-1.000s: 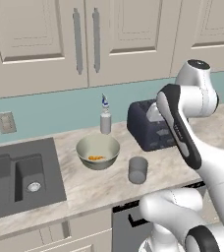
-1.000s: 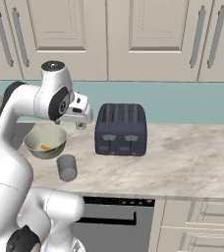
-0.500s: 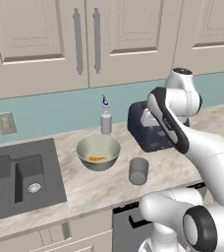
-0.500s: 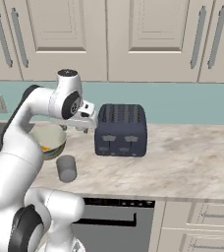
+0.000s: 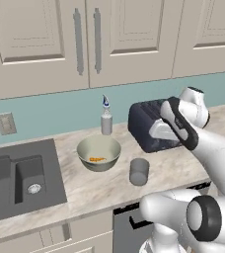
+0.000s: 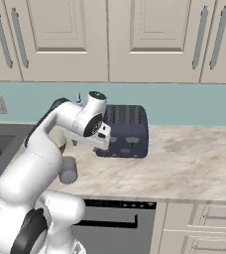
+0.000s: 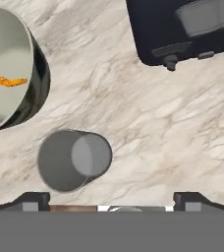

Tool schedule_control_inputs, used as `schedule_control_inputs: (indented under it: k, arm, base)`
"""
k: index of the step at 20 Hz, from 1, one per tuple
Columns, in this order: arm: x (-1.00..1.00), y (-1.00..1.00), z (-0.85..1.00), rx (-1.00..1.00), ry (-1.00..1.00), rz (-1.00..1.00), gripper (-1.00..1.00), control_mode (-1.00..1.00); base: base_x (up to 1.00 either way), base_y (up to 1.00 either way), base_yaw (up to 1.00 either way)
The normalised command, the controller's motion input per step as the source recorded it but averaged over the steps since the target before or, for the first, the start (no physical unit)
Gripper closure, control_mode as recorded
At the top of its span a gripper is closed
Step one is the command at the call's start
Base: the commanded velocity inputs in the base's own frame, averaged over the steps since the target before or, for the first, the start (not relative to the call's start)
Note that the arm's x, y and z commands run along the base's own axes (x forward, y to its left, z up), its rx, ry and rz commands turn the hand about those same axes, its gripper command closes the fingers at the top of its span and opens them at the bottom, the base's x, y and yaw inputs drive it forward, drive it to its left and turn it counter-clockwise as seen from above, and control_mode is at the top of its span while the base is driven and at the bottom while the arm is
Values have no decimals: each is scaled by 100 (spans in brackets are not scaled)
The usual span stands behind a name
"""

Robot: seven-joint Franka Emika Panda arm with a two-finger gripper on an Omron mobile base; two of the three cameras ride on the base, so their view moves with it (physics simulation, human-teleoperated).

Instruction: Move the glass cup from next to the sink to the open cabinet. Then, move the bowl with the shrimp to the fridge to clear the area for faucet cleaning.

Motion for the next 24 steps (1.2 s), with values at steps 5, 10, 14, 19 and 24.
schedule_control_inputs:
  k: [5, 10, 14, 19, 24]
  arm:
    - [19, 20, -47, 1, 0, -1, -100, -100]
    - [35, 65, -35, -4, 0, -3, -100, -100]
    - [23, 36, -27, -1, 0, -1, -100, -100]
    - [3, -9, -39, 0, 0, 0, -100, -100]
    - [0, -16, -37, 0, 0, 0, -100, -100]
  base:
    - [0, 0, 0]
    - [0, 0, 0]
    - [0, 0, 0]
    - [0, 0, 0]
    - [0, 0, 0]
